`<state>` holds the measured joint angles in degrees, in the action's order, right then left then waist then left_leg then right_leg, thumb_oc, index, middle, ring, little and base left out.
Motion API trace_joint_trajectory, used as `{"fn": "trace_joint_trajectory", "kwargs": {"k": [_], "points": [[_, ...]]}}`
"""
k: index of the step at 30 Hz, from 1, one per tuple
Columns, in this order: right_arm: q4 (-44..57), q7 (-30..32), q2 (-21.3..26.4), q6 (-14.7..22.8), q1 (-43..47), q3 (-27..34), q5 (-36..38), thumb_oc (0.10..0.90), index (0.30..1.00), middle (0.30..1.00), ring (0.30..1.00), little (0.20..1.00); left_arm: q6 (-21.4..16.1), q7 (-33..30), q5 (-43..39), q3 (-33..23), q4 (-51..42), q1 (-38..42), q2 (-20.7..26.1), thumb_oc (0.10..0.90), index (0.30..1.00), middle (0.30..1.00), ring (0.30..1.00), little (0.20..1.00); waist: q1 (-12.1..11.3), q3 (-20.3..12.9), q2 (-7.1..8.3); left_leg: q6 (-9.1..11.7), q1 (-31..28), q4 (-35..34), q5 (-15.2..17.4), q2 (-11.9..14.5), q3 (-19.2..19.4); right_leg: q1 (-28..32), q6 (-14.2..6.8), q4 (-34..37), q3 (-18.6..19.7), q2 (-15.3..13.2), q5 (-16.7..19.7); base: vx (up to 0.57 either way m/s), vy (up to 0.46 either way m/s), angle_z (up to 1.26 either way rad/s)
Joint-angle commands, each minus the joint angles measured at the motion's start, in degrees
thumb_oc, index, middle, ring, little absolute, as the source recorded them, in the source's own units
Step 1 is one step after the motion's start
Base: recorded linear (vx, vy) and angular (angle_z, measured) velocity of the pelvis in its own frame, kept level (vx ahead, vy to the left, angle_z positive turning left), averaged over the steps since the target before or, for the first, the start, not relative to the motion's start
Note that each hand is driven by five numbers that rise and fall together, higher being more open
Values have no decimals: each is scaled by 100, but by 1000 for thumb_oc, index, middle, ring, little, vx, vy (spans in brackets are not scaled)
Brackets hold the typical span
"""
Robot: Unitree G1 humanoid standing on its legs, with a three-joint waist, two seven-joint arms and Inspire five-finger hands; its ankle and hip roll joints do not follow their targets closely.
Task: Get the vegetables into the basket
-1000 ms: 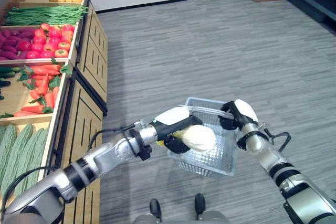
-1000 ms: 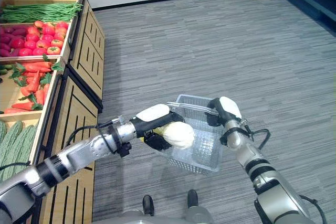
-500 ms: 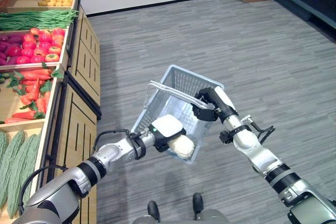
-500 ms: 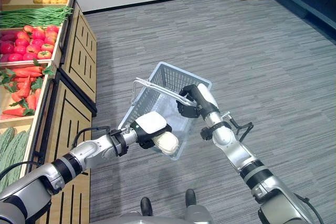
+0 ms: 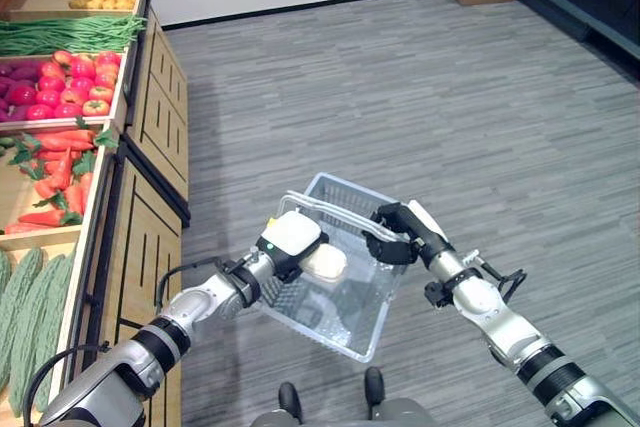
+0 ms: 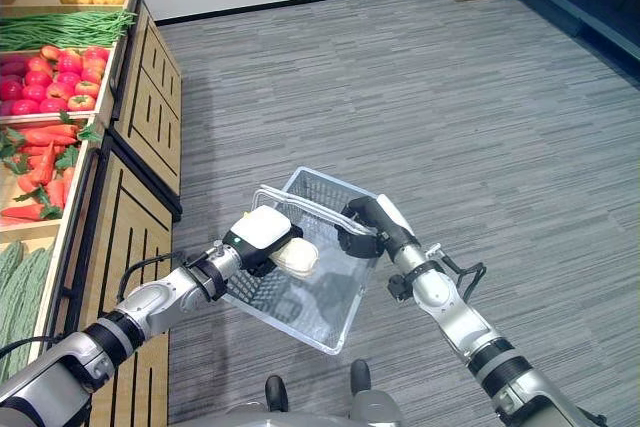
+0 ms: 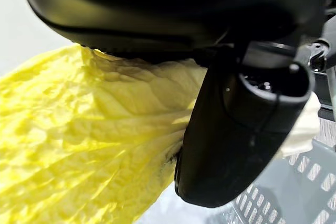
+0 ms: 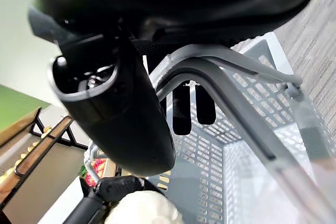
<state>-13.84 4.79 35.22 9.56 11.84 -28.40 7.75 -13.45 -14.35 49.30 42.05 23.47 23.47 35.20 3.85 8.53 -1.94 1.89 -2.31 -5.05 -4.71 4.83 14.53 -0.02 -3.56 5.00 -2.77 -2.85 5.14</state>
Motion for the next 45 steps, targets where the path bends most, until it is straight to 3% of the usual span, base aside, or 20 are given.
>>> {"fn": "trace_joint_trajectory", "kwargs": {"k": [1,3,5,6,25,28,29,31,32,33,34,36,38,41,44,45], "points": [[1144,165,-379,988,636,448,604,400,300,300,300,300,-47,-603,2,-114,173,579,-94,400,300,300,300,300,-59,-479,365,378,-113,5,216,263,-34,102,-477,0,30,-398,33,0,0,0],[1188,169,-403,990,665,406,609,400,300,300,300,300,-36,-603,110,-17,237,588,-127,400,300,300,300,300,-58,-474,359,376,-110,5,215,258,-29,105,-476,0,28,-394,27,0,0,0],[1209,186,-422,991,692,369,608,400,300,300,300,300,-34,-618,197,64,278,597,-175,649,649,649,649,649,-63,-469,358,375,-112,5,216,255,-41,114,-471,0,21,-398,22,0,0,0],[1219,187,-421,996,703,351,598,400,300,300,300,300,-21,-631,221,82,310,594,-203,900,1000,1000,1000,1000,-63,-469,357,375,-114,5,216,253,-47,119,-466,0,15,-399,18,0,0,0],[828,537,-557,941,642,500,259,400,300,300,300,300,-81,-723,-185,23,357,389,-471,900,1000,1000,1000,1000,-112,-506,393,356,-150,5,233,233,-168,220,-426,0,-71,-411,-41,2,0,1],[606,718,-578,890,539,714,63,400,300,300,300,300,-296,-551,-918,-281,-105,-39,-448,900,1000,1000,1000,1000,-154,-505,407,342,-143,5,226,221,-206,241,-414,0,-95,-416,-37,0,-3,2],[421,845,-550,805,461,908,-186,400,300,300,300,300,-580,-172,-1761,-452,-627,-353,-359,900,1000,1000,1000,1000,-204,-502,399,335,-135,5,222,221,-234,245,-410,0,-116,-424,-34,5,0,3],[235,945,-549,727,404,1113,-407,400,300,300,300,300,-786,435,-2832,-613,-1315,-659,-181,900,1000,1000,1000,1000,-241,-515,392,322,-135,5,225,209,-260,255,-410,0,-143,-433,-35,10,4,10],[50,1069,-549,667,315,1330,-588,400,300,300,300,300,-752,790,-4144,-918,-1833,-1065,-77,900,1000,1000,1000,1000,-279,-519,379,309,-131,5,221,193,-291,266,-403,0,-158,-435,-34,7,5,11],[50,1074,-559,669,312,1319,-594,400,300,300,300,300,-723,839,-4198,-948,-1890,-1093,-40,900,1000,1000,1000,1000,-268,-526,384,309,-132,5,223,194,-294,269,-403,0,-161,-435,-35,10,5,11],[-142,1141,-570,602,160,1628,-682,400,300,300,300,300,-679,1214,-5603,-1247,-2428,-1559,86,900,1000,1000,1000,1000,-322,-523,366,297,-118,5,210,184,-352,274,-393,0,-190,-440,-34,6,3,12],[-335,1164,-540,545,28,1815,-808,400,300,300,300,300,-609,1597,-6500,-1476,-2705,-1900,157,900,1000,1000,1000,1000,-354,-516,365,292,-105,5,203,174,-384,279,-390,0,-204,-443,-32,-1,-3,17],[-827,1216,-460,419,-384,2256,-1140,400,300,300,300,300,-398,2092,-7987,-2187,-2896,-2719,117,900,1000,1000,1000,1000,-416,-498,369,278,-98,5,181,164,-437,287,-387,0,-232,-439,-26,-8,-10,10],[-1556,1261,-449,318,-763,2628,-1384,400,300,300,300,300,-207,2129,-8305,-2880,-2233,-3308,-157,900,1000,1000,1000,1000,-471,-490,369,280,-68,5,136,155,-505,295,-380,0,-270,-443,-31,-11,-17,12],[-2160,1281,-513,241,-1022,2909,-1427,400,300,300,300,300,-155,1951,-7893,-3401,-1285,-3595,-517,900,1000,1000,1000,1000,-494,-471,370,280,-57,5,108,165,-538,300,-367,0,-288,-441,-28,-18,-27,7],[-2552,1240,-718,308,-1182,3187,-1004,400,300,300,300,300,-125,1676,-7268,-3644,-269,-3596,-819,900,1000,1000,1000,1000,-496,-461,378,279,-44,5,95,168,-540,291,-360,0,-297,-432,-29,-13,-19,4]]}}
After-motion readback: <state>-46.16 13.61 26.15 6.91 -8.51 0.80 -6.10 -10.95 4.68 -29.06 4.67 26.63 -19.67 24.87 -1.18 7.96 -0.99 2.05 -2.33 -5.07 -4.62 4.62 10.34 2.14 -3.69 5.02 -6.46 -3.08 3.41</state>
